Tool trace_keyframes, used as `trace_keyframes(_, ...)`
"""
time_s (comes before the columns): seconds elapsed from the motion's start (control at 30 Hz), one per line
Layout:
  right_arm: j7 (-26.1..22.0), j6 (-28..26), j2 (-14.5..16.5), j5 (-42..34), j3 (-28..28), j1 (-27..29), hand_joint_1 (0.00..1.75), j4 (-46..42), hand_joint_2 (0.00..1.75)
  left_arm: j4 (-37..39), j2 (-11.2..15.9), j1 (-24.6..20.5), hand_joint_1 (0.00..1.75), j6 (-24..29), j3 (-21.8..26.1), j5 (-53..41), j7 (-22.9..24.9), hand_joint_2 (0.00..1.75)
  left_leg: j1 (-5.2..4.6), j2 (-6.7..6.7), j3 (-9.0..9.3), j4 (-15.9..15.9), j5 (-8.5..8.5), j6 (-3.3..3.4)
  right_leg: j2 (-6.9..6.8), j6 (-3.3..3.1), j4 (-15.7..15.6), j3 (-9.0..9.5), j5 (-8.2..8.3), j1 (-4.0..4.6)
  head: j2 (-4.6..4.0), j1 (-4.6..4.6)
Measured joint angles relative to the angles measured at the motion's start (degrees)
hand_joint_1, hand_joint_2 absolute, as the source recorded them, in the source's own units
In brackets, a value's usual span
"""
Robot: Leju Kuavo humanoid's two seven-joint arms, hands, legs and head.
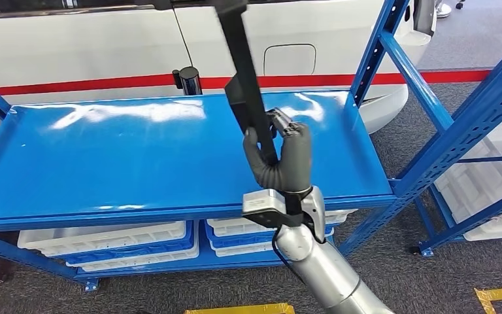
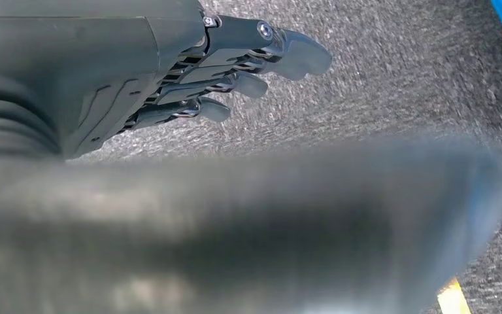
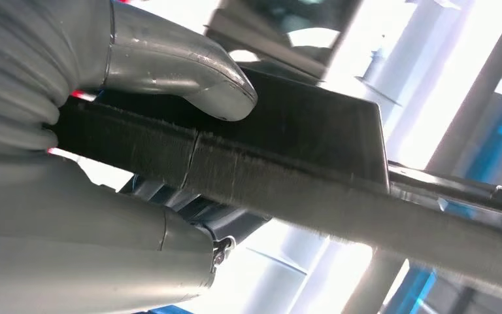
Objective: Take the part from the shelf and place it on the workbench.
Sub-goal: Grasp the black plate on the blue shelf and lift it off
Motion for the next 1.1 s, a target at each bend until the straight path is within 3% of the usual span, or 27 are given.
trace_keyframes(0.17, -4.4, 4.38, -3.99, -11.14, -0.94, 2.85, 1.75, -12.35, 1.75, 0.0, 0.03, 0.14, 0.0, -1.52, 1.2, 0.73, -1.59, 1.75, 0.0, 0.0, -0.03, 0.0, -0.01, 0.01, 0.01, 0.0, -0.01, -0.02, 0.0, 0.0, 0.0, 0.0)
trace_keyframes(0.53, -8.08, 6.81, -8.11, -14.5, -1.34, 7.53, 1.75, -24.17, 1.75, 0.0, 0.07, 0.37, 0.0, -2.15, 2.87, 1.18, -3.09, 1.75, 0.01, 0.01, -0.02, -0.01, -0.01, 0.01, 0.02, 0.0, -0.01, 0.0, 0.0, 0.0, 0.0, 0.0)
trace_keyframes(0.87, -6.23, 14.98, -10.12, -21.79, 0.88, 8.87, 1.75, -25.56, 1.75, 0.0, 0.07, 0.49, 0.0, -1.69, 4.85, 2.68, -2.57, 1.75, 0.01, 0.01, -0.03, -0.01, -0.02, 0.01, 0.01, 0.0, -0.01, 0.0, 0.0, 0.0, 0.0, 0.01)
trace_keyframes(1.1, -5.37, 17.91, -11.03, -23.89, 1.61, 9.67, 1.75, -24.3, 1.75, 0.0, 0.07, 0.69, 0.0, -1.78, 6.07, 3.02, -2.57, 1.75, 0.01, 0.0, -0.04, -0.01, -0.01, 0.01, 0.01, 0.0, -0.01, 0.0, 0.0, 0.0, 0.0, 0.0)
